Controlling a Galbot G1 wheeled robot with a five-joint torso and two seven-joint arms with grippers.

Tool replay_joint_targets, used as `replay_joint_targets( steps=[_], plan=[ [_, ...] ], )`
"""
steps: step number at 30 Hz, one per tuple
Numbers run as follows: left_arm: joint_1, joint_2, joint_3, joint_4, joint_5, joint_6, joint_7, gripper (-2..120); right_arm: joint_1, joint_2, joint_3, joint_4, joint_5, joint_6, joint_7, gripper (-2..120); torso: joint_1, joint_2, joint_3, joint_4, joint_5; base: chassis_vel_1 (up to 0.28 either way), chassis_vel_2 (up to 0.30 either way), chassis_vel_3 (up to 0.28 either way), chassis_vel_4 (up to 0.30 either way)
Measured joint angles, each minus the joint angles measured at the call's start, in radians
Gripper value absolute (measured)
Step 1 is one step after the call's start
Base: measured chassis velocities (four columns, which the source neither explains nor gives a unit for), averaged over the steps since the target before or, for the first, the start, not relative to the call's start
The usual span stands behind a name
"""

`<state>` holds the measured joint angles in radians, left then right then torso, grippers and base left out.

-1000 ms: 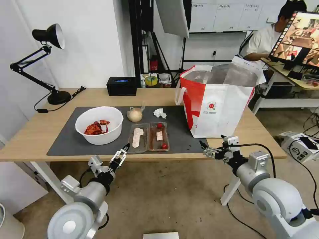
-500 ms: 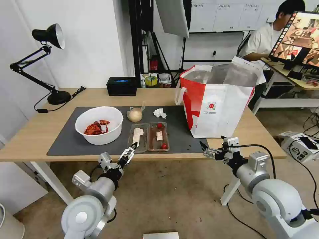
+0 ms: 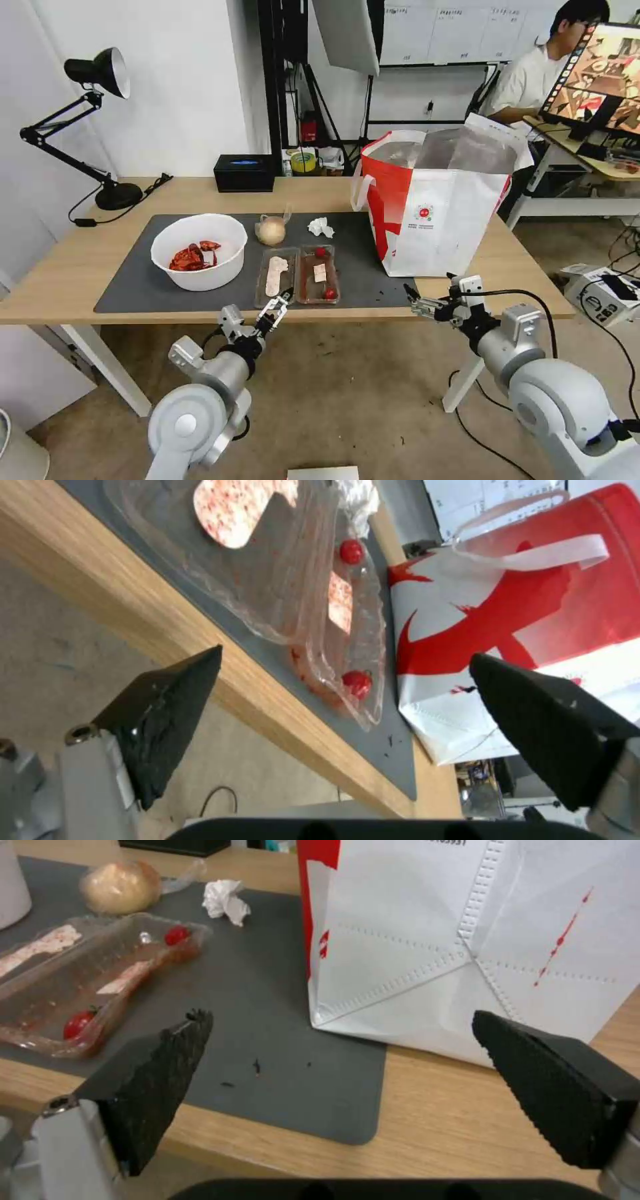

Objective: Pick up the trash from the table and place it into the takeout bag.

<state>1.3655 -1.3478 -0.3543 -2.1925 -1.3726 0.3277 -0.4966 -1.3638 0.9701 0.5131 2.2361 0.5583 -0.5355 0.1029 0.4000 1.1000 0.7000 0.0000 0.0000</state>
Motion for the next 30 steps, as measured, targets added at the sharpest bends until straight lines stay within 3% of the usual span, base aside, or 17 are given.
replay_joint_targets(
  steps=[30],
  plan=[
    [-0.115, -0.002, 0.051, 0.099, -0.047, -0.008, -0.03, 100, 0.001, -0.002, -0.002, -0.03, -0.002, 0.004, 0.0, 100, 0.0, 0.0, 0.0, 0.0, 0.0, 0.0, 0.0, 0.0, 0.0]
  ],
)
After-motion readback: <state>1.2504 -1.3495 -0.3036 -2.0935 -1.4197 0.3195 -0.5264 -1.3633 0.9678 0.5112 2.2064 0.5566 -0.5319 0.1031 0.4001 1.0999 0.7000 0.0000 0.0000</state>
